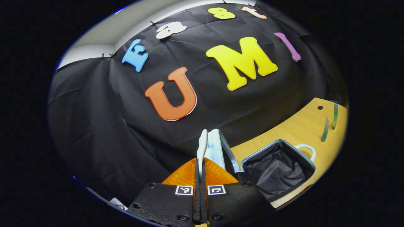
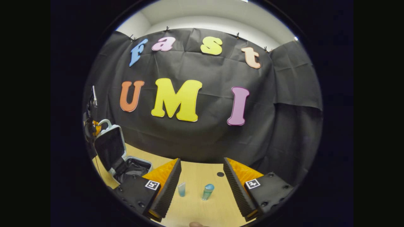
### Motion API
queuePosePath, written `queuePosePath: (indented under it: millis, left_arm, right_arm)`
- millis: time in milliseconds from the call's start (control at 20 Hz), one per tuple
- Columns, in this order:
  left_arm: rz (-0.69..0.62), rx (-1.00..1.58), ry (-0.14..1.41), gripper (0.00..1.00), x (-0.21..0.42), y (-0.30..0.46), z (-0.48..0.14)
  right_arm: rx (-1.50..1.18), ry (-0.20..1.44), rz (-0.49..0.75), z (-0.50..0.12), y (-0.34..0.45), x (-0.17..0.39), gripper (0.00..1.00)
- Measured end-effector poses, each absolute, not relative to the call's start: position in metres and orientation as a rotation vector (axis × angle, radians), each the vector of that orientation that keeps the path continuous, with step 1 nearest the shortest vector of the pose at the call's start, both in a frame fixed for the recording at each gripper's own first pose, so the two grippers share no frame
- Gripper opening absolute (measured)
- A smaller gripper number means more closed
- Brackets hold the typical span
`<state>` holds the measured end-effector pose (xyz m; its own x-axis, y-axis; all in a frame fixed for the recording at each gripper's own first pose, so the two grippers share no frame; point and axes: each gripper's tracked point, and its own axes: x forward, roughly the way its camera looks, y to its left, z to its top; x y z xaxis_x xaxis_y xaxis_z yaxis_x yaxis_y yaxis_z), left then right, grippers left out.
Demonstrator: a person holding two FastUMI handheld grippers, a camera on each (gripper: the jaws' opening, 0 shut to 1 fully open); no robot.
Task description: First open the suitcase, pack the skin care products into it, and then close the suitcase.
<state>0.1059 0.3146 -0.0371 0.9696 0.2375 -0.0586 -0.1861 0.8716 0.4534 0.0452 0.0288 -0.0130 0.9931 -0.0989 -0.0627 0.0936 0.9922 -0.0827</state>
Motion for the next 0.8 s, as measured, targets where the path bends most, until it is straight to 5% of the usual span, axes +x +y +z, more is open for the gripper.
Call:
queuePosePath:
  millis: [450,800]
  left_arm:
    - [0.232,0.185,0.269,0.02,0.159,0.478,-0.154]
    - [0.124,-0.257,0.445,0.04,0.176,0.491,-0.296]
  right_arm:
    - [-0.082,0.153,-0.2,-0.009,0.05,0.042,0.8]
    - [-0.119,0.213,-0.235,-0.022,0.066,0.036,0.8]
